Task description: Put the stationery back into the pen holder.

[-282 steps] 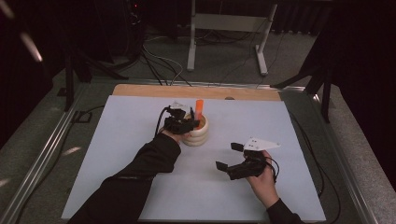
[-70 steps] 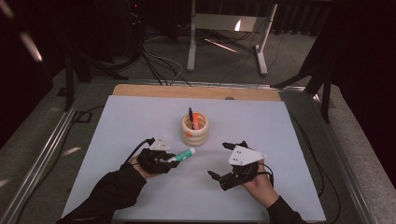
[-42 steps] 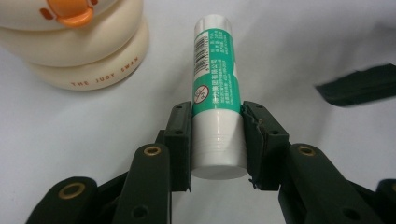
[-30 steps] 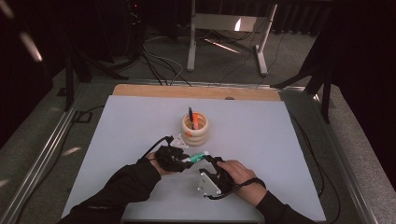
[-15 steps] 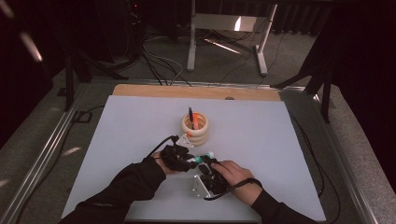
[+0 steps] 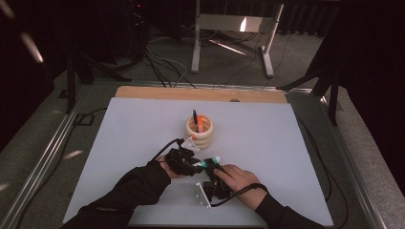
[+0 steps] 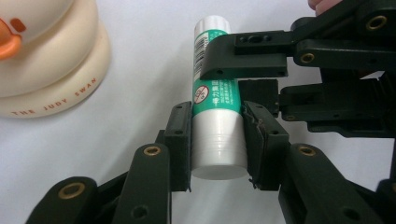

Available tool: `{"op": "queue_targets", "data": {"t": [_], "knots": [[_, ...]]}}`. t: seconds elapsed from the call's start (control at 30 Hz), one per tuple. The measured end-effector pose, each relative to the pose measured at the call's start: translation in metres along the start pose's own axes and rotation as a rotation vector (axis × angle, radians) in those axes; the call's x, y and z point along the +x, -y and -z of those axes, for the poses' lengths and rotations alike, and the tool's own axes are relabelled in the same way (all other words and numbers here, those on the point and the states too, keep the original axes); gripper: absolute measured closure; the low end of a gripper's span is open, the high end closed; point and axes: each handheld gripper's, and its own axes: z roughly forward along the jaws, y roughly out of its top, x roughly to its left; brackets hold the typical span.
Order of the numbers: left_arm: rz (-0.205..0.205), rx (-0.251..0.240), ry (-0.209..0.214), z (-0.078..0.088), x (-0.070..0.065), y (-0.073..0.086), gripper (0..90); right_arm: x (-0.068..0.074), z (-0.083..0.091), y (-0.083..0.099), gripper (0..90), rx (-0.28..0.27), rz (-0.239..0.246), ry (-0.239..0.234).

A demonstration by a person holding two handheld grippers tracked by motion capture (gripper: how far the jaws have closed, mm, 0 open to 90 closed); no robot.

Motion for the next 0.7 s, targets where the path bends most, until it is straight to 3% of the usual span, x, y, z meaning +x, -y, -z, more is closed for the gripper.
{"op": "queue_targets", "data": {"t": [0.17, 0.33, 0.4, 0.47, 0.5, 0.6, 0.7], "knots": [[0.033, -0.003, 0.011, 0.000, 0.002, -0.001, 66.1, -0.001, -0.002, 0.001, 64.8, -0.009, 0.018, 0.011], [0.032, -0.002, 0.012, -0.001, 0.002, -0.001, 65.9, -0.001, -0.002, 0.000, 65.3, -0.001, 0.025, 0.007], [0.037, -0.029, 0.033, -0.001, 0.005, 0.001, 65.2, -0.002, -0.002, 0.002, 65.4, -0.011, 0.023, 0.007], [0.042, -0.040, 0.031, 0.000, 0.005, 0.002, 61.8, -0.003, -0.001, 0.003, 65.4, -0.007, -0.004, 0.002], [0.033, -0.073, 0.024, 0.001, 0.007, 0.005, 59.8, -0.003, -0.001, 0.004, 65.4, -0.003, -0.004, 0.000], [0.029, -0.101, 0.019, 0.004, 0.009, 0.008, 55.7, -0.004, -0.001, 0.006, 65.4, 0.004, -0.012, -0.002], [0.059, -0.146, 0.035, 0.009, 0.012, 0.015, 54.3, -0.005, -0.001, 0.009, 65.4, 0.014, -0.031, -0.003]]}}
